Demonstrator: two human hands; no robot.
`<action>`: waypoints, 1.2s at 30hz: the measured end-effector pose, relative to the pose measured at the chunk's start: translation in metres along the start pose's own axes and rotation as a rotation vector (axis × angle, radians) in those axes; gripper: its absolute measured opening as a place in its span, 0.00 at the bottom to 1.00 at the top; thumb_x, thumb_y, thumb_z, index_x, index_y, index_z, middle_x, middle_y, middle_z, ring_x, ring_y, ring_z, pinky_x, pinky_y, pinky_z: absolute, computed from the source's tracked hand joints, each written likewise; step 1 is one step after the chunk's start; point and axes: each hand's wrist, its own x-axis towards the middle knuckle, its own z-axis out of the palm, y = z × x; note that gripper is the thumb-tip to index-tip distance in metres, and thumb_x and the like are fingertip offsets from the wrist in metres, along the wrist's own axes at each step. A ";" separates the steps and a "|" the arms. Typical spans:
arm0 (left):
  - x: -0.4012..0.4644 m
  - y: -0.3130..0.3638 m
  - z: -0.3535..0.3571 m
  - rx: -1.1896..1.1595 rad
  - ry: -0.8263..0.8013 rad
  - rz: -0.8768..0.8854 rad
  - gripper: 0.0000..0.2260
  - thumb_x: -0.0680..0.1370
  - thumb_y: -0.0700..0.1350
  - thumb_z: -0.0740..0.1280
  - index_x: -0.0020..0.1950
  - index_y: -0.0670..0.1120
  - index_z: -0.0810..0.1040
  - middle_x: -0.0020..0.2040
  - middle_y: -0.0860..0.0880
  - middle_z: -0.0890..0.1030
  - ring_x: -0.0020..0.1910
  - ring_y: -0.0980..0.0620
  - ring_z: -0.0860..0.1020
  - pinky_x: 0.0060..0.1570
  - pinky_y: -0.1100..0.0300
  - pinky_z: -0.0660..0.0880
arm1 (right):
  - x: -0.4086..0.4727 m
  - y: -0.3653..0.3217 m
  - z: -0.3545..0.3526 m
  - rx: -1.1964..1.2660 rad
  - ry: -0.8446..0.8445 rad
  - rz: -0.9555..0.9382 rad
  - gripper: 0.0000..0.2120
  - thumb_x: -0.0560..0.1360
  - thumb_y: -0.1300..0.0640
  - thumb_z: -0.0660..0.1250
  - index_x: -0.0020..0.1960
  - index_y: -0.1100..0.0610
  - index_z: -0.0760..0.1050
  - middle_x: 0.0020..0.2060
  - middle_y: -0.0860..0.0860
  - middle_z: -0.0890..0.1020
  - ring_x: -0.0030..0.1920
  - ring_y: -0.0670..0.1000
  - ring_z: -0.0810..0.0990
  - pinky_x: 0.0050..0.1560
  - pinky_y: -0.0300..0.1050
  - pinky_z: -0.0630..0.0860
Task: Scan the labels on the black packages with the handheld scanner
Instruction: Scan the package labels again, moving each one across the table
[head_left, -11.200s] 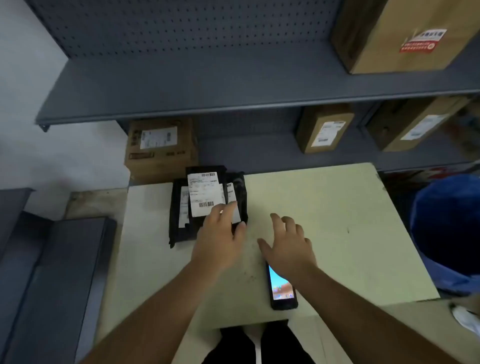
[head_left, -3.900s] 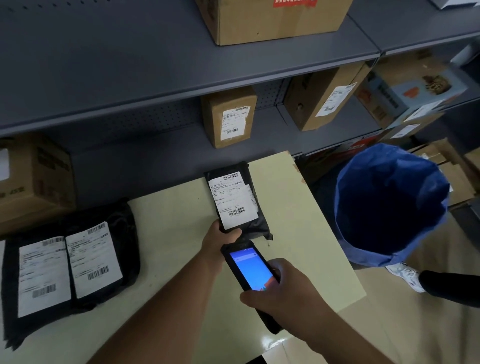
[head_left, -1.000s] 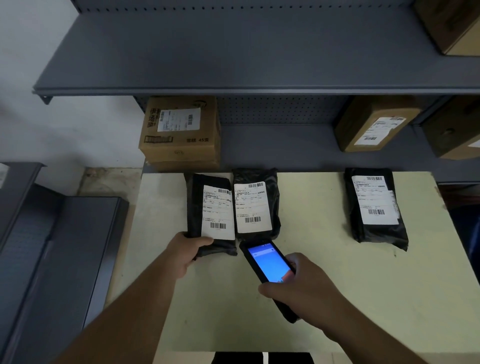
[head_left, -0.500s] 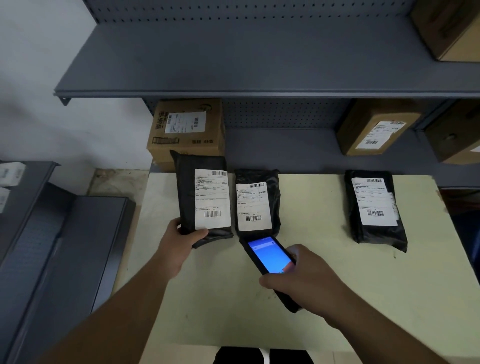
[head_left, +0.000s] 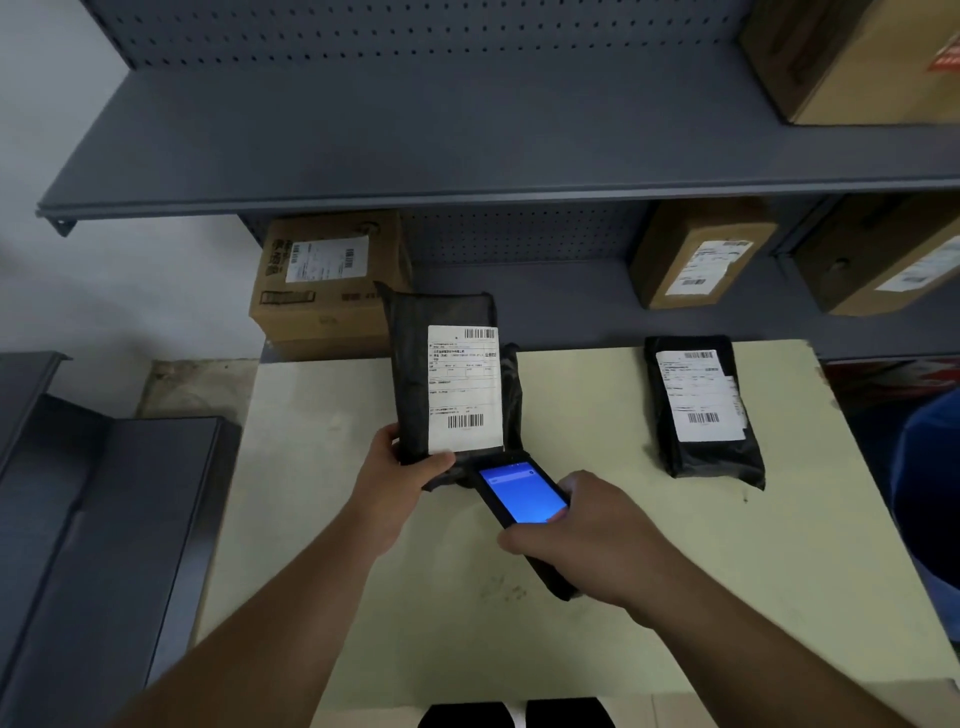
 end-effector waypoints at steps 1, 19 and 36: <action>0.000 0.000 0.005 -0.004 -0.002 0.002 0.29 0.71 0.38 0.79 0.69 0.46 0.73 0.62 0.46 0.85 0.57 0.46 0.86 0.55 0.48 0.83 | 0.000 0.002 -0.002 0.007 0.003 0.004 0.25 0.65 0.42 0.80 0.54 0.52 0.75 0.48 0.51 0.85 0.37 0.49 0.80 0.38 0.45 0.76; -0.001 -0.004 0.027 0.050 0.050 -0.007 0.27 0.72 0.38 0.79 0.65 0.52 0.72 0.61 0.49 0.84 0.58 0.47 0.84 0.62 0.45 0.81 | 0.005 0.020 -0.012 0.060 0.009 0.026 0.27 0.61 0.41 0.79 0.53 0.54 0.76 0.49 0.55 0.86 0.36 0.51 0.80 0.37 0.47 0.77; 0.008 -0.009 0.065 0.009 -0.019 -0.060 0.29 0.70 0.44 0.81 0.69 0.48 0.75 0.60 0.49 0.86 0.56 0.48 0.86 0.60 0.48 0.82 | 0.015 0.043 -0.029 0.133 0.035 0.063 0.26 0.61 0.43 0.80 0.53 0.54 0.76 0.44 0.51 0.83 0.37 0.51 0.80 0.38 0.47 0.77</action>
